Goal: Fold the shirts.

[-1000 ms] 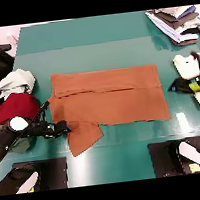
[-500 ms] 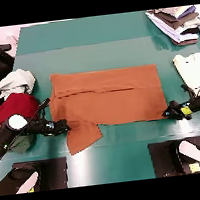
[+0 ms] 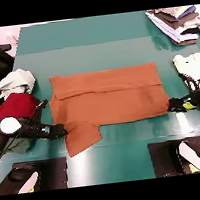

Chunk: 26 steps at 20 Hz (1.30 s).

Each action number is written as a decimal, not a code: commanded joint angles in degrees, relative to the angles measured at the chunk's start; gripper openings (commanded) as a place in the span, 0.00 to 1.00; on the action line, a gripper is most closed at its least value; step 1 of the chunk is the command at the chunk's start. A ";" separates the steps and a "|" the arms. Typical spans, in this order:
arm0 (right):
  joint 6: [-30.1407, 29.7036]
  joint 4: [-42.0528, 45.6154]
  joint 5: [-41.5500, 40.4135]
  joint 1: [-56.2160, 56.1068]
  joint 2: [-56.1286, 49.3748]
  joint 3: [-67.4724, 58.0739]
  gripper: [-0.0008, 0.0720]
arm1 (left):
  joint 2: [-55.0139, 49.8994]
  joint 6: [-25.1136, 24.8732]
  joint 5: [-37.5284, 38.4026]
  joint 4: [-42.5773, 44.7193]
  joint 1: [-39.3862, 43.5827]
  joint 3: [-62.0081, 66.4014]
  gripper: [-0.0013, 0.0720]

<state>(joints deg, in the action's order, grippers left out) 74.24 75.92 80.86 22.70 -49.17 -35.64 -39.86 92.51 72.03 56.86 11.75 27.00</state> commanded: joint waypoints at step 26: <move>-1.38 -12.59 -2.21 -5.92 -37.73 -43.19 0.51 | -34.12 -1.88 -14.95 17.64 -0.02 40.61 0.85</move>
<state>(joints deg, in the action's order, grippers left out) 76.53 70.00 78.85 13.72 -85.58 -77.52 -73.32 89.97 54.00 74.67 11.73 64.45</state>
